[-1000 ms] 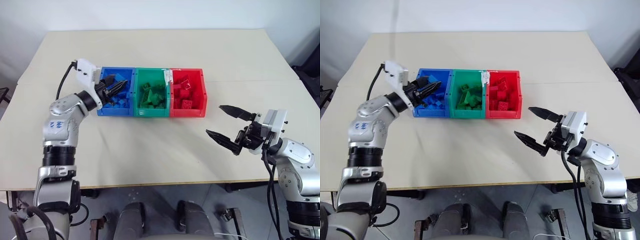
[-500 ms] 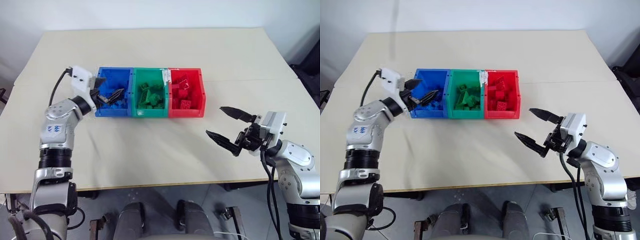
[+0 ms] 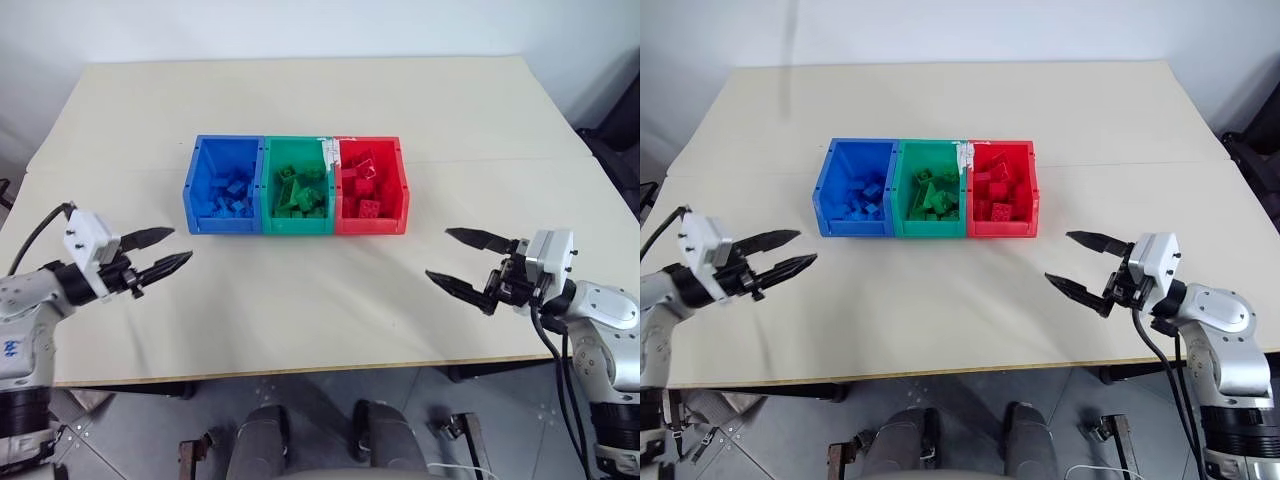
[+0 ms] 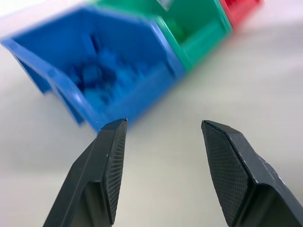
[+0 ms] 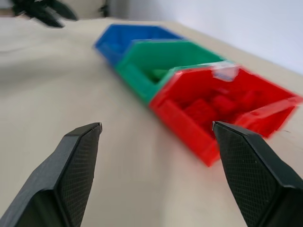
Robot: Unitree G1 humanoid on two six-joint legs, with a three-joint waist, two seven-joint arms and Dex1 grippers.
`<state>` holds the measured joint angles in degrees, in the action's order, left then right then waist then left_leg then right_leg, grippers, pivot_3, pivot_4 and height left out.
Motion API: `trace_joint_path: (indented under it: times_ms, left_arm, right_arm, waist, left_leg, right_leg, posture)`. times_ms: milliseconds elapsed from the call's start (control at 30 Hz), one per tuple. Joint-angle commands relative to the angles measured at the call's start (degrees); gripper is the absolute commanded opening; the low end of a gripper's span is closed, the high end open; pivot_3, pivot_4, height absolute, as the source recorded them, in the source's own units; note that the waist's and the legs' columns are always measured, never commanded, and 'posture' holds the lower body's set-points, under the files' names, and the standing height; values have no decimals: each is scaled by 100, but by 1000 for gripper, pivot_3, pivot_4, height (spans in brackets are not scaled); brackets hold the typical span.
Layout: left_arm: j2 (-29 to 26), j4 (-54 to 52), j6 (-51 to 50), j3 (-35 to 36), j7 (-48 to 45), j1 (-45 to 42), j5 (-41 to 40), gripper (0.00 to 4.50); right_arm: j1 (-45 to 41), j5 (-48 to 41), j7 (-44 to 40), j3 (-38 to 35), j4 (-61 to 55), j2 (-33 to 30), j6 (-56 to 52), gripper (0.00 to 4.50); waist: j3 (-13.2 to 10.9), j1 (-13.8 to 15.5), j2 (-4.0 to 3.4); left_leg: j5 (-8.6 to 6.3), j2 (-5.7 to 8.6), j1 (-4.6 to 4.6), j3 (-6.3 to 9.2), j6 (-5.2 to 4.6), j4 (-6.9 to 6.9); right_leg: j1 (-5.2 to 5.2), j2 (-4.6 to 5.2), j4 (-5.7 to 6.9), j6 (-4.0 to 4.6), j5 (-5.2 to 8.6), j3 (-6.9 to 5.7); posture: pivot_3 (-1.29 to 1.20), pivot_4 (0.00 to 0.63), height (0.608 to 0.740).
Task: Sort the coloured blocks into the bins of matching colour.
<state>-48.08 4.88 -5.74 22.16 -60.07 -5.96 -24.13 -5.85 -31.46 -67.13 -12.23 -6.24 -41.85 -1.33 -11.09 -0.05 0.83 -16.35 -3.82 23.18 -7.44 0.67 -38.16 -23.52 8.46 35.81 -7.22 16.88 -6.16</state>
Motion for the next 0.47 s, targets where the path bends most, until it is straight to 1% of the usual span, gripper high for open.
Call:
trace_joint_path:
  times_ms: [33, 100, 133, 233, 267, 333, 367, 467]
  left_arm:
    - [-148, -68, 357, 219, -235, 298, 40, 3494]
    - [-142, -74, 427, 267, -230, 379, -1, 4100]
    - [-155, -99, 394, 262, -223, 420, -15, 4431]
    - [-101, -214, 247, 227, 46, 502, 52, 4470]
    - [-46, -284, 279, 232, 66, 512, 2, 4470]
    - [39, -637, -36, 261, 97, 534, -340, 4470]
    - [55, -786, -129, 252, 176, 548, -359, 4470]
    - [30, -1030, -176, 172, 417, 623, -72, 4470]
  right_arm:
    - [69, -174, -322, -192, 0, -242, -97, 4041]
    - [67, -184, -454, -198, 72, -300, -99, 4431]
    - [69, -161, -518, -188, 109, -329, -74, 4500]
    - [28, -31, -575, -163, 250, -302, 111, 4500]
    - [5, 18, -581, -156, 308, -280, 186, 4500]
    - [-39, 108, -590, -128, 408, -258, 322, 4500]
    - [-59, 139, -591, -118, 450, -249, 378, 4500]
    - [-141, 171, -584, -83, 550, -215, 439, 4500]
  waist:
    - [0, -11, 0]
    - [0, -14, 0]
    - [0, -12, 0]
    - [0, -11, 0]
    - [0, -11, 0]
    - [0, -9, 1]
    - [0, -6, 1]
    - [0, -10, 1]
  left_leg:
    - [0, 0, 0, -1, 0, 0]
    - [0, -1, -1, -1, 0, 0]
    - [0, -2, -1, -1, 0, -1]
    - [0, -2, -2, -1, 0, -1]
    - [0, -2, -2, -1, 0, -1]
    - [0, -2, -2, -1, 0, -1]
    - [0, -2, -1, -1, 0, -1]
    - [0, -2, -2, -1, 1, -1]
  right_leg:
    - [-1, 0, 0, 1, 0, 0]
    - [-3, 0, 3, 2, 1, 0]
    - [-3, 0, 4, 3, 1, 0]
    - [-3, 0, 5, 3, 1, 0]
    - [-3, 1, 4, 3, 1, 0]
    - [-2, 1, 4, 3, 1, 0]
    - [-2, 1, 4, 3, 1, 0]
    - [-3, 2, 7, 3, 1, 0]
  posture:
    - [0, 150, 740]
    - [0, 150, 740]
    - [0, 150, 740]
    - [0, 150, 740]
    - [0, 150, 740]
    - [0, 150, 740]
    - [0, 150, 740]
    - [0, 150, 740]
